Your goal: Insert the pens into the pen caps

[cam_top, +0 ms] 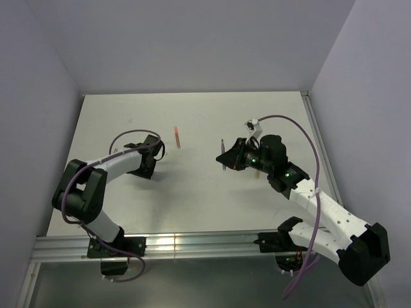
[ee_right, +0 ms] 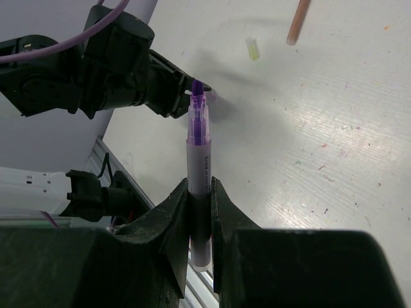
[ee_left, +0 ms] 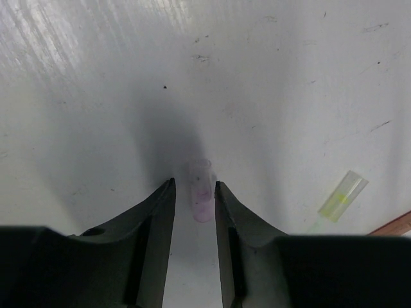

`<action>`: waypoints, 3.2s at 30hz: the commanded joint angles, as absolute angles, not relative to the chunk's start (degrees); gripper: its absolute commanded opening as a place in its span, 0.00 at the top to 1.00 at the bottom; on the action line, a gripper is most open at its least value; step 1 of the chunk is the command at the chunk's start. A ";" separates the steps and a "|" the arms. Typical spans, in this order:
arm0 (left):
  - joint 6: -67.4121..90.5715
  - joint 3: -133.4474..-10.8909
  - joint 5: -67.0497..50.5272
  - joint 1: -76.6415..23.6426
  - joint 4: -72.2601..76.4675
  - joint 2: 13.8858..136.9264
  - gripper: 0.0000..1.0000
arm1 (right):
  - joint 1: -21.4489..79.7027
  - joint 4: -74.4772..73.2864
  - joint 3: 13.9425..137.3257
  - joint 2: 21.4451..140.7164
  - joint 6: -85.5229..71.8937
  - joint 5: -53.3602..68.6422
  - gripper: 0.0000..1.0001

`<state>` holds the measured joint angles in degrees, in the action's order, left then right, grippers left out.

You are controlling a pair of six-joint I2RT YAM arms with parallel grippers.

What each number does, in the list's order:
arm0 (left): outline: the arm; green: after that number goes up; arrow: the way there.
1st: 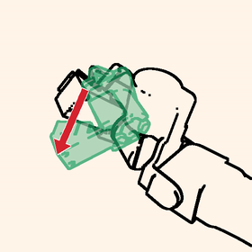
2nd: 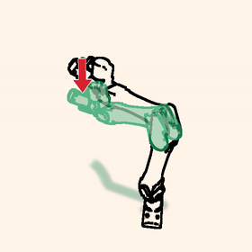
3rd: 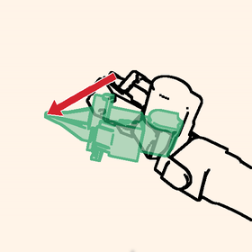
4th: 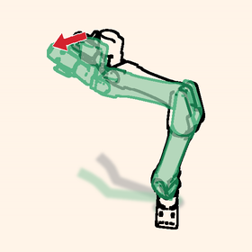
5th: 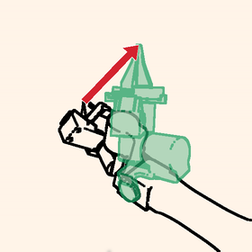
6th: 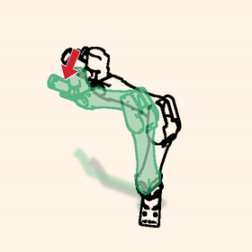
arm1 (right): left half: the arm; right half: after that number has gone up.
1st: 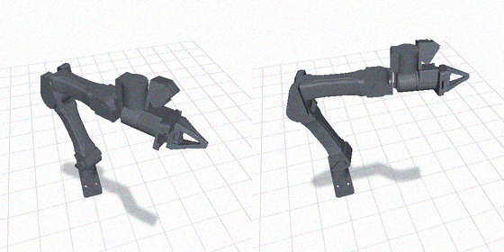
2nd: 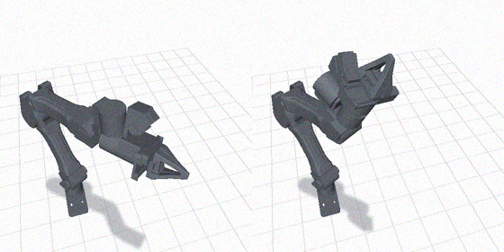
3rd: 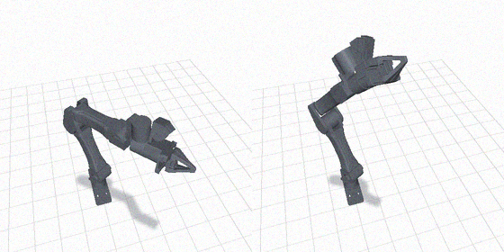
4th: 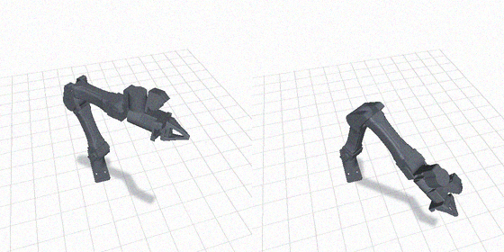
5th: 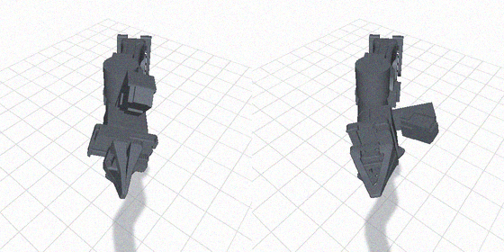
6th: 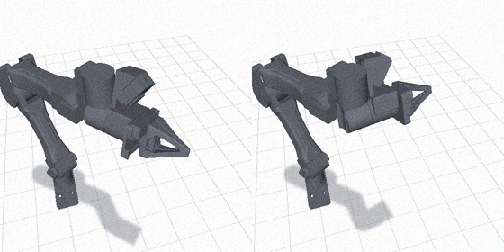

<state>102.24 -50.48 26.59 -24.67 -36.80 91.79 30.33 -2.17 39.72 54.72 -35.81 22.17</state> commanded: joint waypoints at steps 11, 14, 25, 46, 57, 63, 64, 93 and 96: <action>88.95 -56.87 21.01 -23.73 -42.63 103.36 0.68 | 28.65 -0.18 38.41 52.82 -35.07 24.61 1.00; 87.72 -56.87 20.39 -23.73 -42.19 104.15 0.67 | 28.57 -0.18 38.23 52.73 -35.07 24.61 1.00; 82.36 -54.76 16.97 -23.82 -39.73 106.96 0.84 | 27.95 -0.18 38.06 52.29 -34.89 25.05 1.00; 49.04 -58.81 -15.36 -22.50 9.99 70.84 1.00 | 32.24 10.11 50.43 65.02 -37.62 41.23 1.00; 62.65 -50.90 -41.21 -19.95 51.30 75.41 1.00 | 34.10 15.82 58.36 72.77 -41.92 41.22 1.00; 67.32 -49.40 -42.10 -19.95 59.93 77.52 1.00 | 34.19 16.35 58.71 73.83 -42.19 40.70 1.00; 67.76 -49.39 -41.75 -19.95 59.85 77.61 1.00 | 34.19 16.35 59.06 73.74 -42.10 40.69 1.00; 67.85 -50.98 -40.96 -21.27 55.82 79.10 1.00 | 34.54 16.26 59.06 74.18 -41.75 40.17 1.00; 68.03 -50.89 -40.96 -21.27 56.34 79.19 1.00 | 34.54 16.26 59.06 74.00 -41.75 40.08 1.00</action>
<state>68.58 -49.17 -40.25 -21.08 54.06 80.31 34.11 13.34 56.25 74.17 -42.13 40.07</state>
